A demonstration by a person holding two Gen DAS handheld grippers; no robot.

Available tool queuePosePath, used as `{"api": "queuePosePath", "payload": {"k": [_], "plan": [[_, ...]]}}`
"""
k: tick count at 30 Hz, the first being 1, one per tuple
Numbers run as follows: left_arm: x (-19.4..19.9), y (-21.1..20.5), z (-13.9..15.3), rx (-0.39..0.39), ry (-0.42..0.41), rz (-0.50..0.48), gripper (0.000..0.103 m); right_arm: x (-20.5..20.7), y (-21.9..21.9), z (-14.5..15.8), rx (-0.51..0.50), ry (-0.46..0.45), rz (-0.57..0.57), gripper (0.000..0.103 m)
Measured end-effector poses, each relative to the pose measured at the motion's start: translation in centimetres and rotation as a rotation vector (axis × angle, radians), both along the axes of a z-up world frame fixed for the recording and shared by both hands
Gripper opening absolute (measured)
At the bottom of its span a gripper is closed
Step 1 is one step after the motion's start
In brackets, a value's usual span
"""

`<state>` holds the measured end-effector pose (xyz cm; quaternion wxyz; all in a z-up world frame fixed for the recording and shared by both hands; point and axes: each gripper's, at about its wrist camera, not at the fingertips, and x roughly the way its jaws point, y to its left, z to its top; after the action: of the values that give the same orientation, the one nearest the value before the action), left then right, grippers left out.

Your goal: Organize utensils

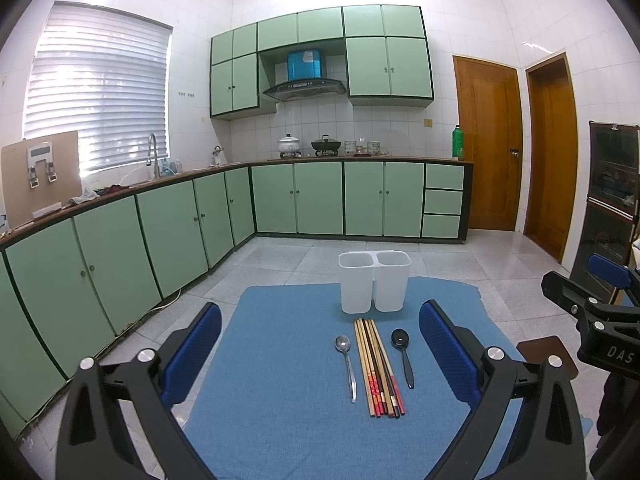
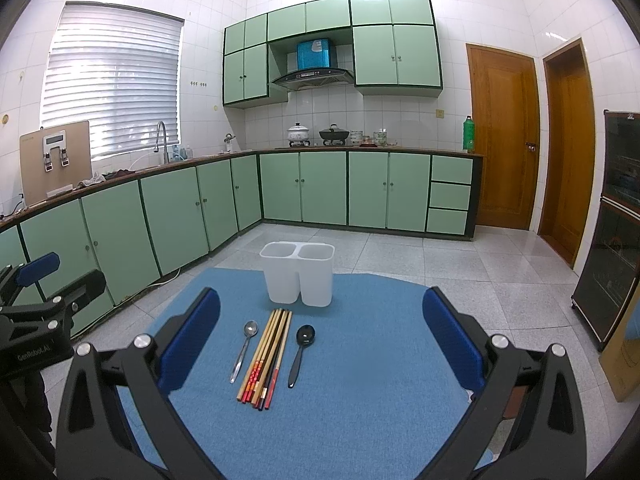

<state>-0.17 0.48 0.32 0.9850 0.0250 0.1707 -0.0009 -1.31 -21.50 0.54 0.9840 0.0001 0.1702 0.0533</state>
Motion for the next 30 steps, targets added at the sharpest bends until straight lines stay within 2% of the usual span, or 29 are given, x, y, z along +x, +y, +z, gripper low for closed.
{"api": "queuePosePath", "payload": {"k": [30], "plan": [[0.33,0.13,-0.67,-0.005,0.009,0.006,0.097,0.66,0.24,-0.88,0.001,0.014,-0.001,0.098]]}}
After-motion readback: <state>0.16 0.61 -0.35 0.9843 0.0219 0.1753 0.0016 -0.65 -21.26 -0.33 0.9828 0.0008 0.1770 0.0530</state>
